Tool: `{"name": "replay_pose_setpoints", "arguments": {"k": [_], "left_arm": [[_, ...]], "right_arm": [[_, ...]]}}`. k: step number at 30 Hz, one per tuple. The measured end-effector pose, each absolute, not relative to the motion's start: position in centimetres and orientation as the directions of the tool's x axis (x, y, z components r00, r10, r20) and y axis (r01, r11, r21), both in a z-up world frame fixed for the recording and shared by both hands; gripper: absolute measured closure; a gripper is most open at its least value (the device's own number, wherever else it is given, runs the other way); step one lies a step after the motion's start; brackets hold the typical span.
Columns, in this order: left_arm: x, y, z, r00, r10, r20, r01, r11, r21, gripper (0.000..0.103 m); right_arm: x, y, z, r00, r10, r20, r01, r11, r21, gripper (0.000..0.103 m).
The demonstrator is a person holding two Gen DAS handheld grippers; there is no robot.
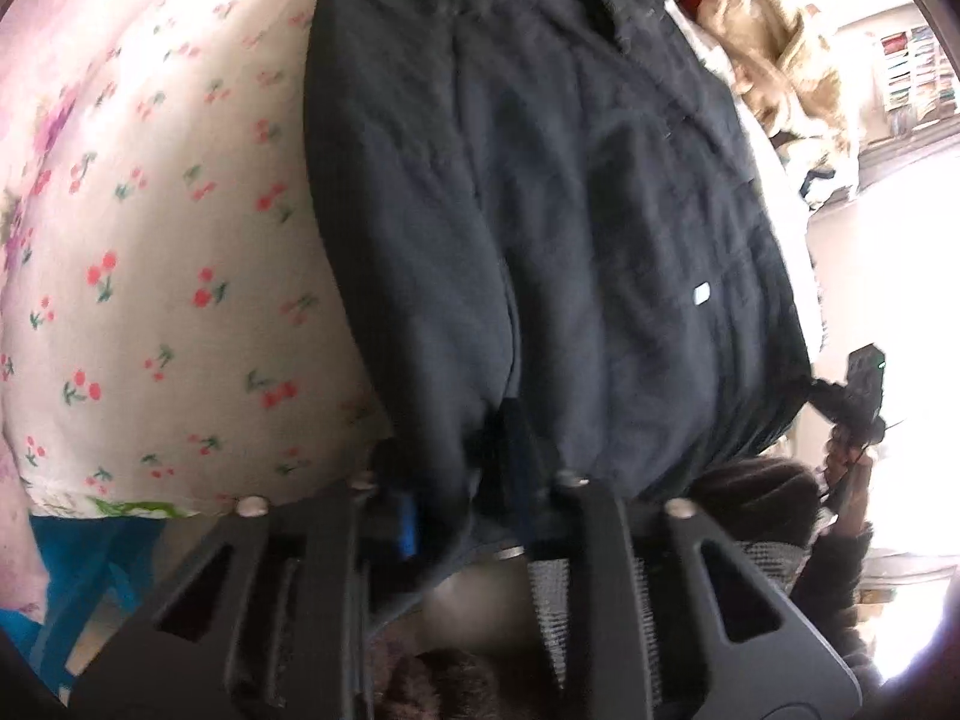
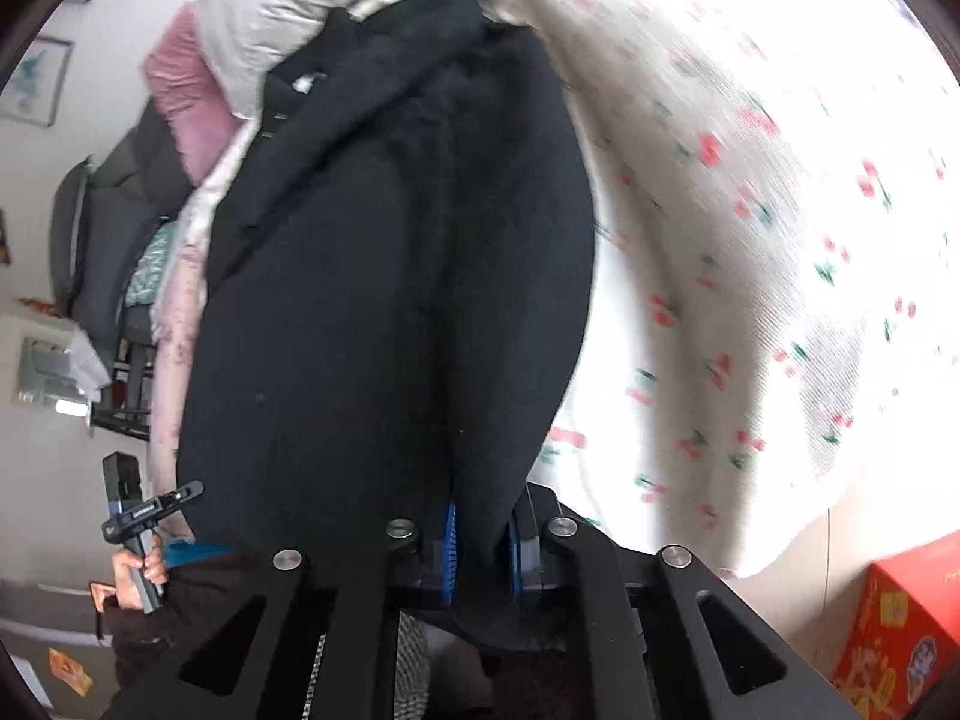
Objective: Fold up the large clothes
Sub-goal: 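Grasp the coat hem with both tools and lift it toward the collar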
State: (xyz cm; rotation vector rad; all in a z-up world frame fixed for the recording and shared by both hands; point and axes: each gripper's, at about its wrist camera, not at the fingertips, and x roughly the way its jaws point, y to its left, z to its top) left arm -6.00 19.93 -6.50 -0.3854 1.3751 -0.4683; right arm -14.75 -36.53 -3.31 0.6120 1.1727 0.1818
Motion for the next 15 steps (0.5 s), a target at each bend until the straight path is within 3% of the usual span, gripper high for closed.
{"name": "replay_pose_setpoints", "arguments": {"k": [8, 15], "left_arm": [[-3.4, 18.3, 0.1, 0.314, -0.611, -0.727, 0.173, 0.79, -0.589, 0.092], [2.4, 19.2, 3.8, 0.465, -0.626, -0.626, 0.125, 0.746, -0.654, 0.095]], "right_arm": [[-10.3, -33.1, 3.0, 0.524, 0.501, -0.689, 0.048, 0.791, 0.61, 0.093], [-2.7, -32.1, 7.2, 0.638, 0.509, -0.578, 0.036, 0.73, 0.683, 0.093]]}}
